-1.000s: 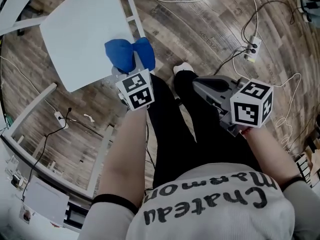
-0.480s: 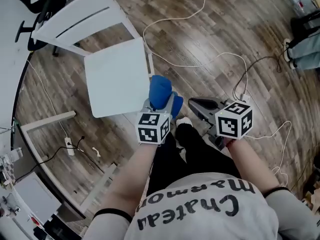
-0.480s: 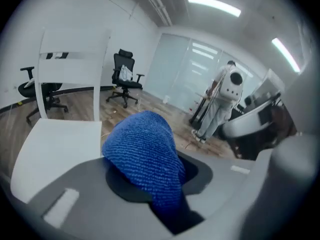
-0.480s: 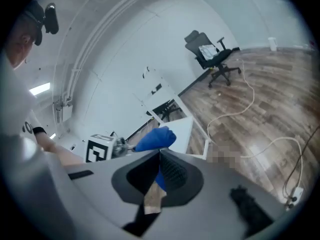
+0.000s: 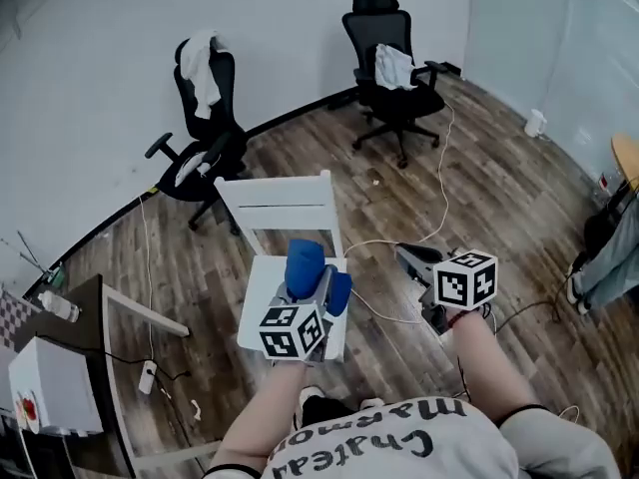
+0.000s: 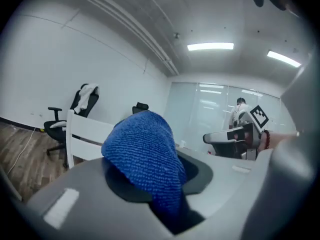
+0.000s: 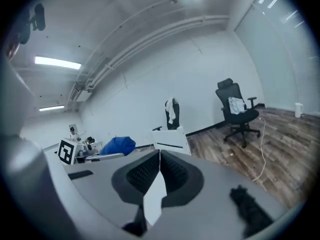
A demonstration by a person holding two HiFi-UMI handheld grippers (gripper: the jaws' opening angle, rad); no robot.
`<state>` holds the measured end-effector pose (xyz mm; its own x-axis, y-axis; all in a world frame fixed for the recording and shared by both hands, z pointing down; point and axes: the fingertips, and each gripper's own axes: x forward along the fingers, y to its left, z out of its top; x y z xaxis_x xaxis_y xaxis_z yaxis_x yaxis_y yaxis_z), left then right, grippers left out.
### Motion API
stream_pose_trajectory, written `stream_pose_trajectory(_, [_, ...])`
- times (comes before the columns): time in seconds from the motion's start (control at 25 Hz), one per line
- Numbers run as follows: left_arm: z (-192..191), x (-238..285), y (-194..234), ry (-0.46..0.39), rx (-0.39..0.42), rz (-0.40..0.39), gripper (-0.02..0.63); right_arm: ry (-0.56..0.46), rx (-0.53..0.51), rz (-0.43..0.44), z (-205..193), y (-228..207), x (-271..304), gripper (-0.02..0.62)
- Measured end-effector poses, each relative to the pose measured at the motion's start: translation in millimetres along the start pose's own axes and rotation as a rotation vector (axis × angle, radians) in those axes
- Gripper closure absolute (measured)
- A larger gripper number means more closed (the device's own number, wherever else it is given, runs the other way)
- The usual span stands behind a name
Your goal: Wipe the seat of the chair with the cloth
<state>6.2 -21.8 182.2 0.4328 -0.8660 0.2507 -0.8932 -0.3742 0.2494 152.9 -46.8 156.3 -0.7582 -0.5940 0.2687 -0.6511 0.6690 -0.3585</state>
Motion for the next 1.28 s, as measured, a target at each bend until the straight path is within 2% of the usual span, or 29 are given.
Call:
stream_pose_trajectory(0.2, [89.5,-58.9,6.5,-0.171,0.014,-0.014,0.495,-0.112,-0.056,0.099,71.4,58.9,4.4,0.578])
stream_pose_trajectory(0.4, [173.1,-126.2,3.0,-0.306,0.157,-0.026,0.495,-0.2,-0.159,0.23,126.5,143.8,6.2,0.578])
stream_pose_trajectory(0.6, [235.3,-207.4,-12.5,-0.427,0.179,-0.134,0.495,-0.314,-0.256,0.334,174.1,235.4,-9.1,0.578])
stream_pose_trajectory(0.8, [245.7,-297.4,2.3,-0.449,0.159,-0.194,0.495,-0.379,-0.293,0.459,173.7,340.8,-10.6,0.578])
stream_pose_trajectory(0.92, [250.8,-328.8,1.9,-0.452,0.177,-0.215,0.495,-0.397,-0.267,0.495,171.2,371.9,-13.2,0.578])
stream_pose_trajectory(1.04, [251.9,-339.2,-1.4,-0.434,0.203,-0.21,0.494,-0.377,-0.26,0.469,163.4,374.6,-12.4,0.578])
stream_pose_trajectory(1.28, [219.1,-355.4,15.2,-0.38,0.168,-0.213,0.494,-0.299,-0.251,0.345,116.7,374.6,-7.3,0.58])
